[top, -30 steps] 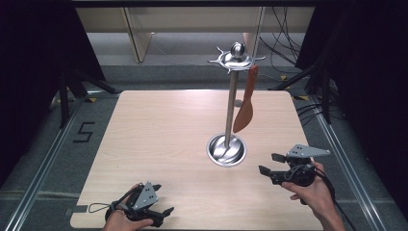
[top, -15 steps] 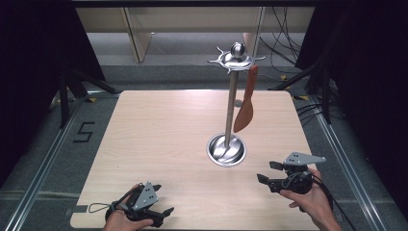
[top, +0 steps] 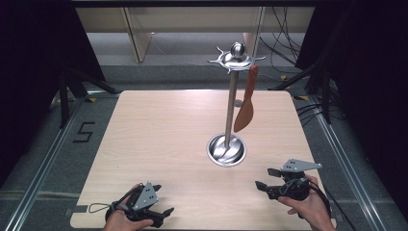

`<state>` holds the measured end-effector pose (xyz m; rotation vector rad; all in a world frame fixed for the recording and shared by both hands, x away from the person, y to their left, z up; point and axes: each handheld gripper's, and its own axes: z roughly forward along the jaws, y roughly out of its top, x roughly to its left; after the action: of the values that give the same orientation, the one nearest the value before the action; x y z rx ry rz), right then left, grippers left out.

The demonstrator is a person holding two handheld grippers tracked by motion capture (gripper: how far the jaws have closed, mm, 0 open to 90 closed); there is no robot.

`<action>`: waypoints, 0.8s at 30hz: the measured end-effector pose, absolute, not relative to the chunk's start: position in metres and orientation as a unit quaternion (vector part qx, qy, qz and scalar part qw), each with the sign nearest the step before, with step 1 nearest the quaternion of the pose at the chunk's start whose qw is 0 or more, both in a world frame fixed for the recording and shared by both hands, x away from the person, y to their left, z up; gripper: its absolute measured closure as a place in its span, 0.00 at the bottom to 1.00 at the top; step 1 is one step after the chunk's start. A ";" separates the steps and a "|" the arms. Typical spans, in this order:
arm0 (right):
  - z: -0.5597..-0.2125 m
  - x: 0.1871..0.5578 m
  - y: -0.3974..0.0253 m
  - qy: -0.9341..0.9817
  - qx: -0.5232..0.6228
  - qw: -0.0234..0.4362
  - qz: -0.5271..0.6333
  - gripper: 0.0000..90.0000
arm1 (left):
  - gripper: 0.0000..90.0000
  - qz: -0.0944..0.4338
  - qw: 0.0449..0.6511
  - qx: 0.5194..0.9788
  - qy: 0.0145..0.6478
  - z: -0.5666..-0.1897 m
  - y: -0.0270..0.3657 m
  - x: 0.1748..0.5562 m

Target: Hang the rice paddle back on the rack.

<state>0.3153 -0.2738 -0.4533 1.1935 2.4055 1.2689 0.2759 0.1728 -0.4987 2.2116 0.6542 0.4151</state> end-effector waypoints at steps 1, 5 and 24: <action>-0.454 0.316 -0.275 0.813 0.390 0.100 0.421 0.32 | 0.18 0.158 0.394 0.868 0.259 -0.499 0.172 0.276; -0.458 0.313 -0.274 0.813 0.395 0.092 0.418 0.32 | 0.18 0.162 0.388 0.870 0.257 -0.499 0.173 0.276; -0.471 0.294 -0.271 0.823 0.404 0.084 0.390 0.30 | 0.18 0.163 0.387 0.869 0.260 -0.499 0.173 0.275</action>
<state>0.2944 -0.2714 -0.4711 1.2059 2.4561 1.1634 0.2755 0.1727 -0.4990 2.2120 0.6623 0.4145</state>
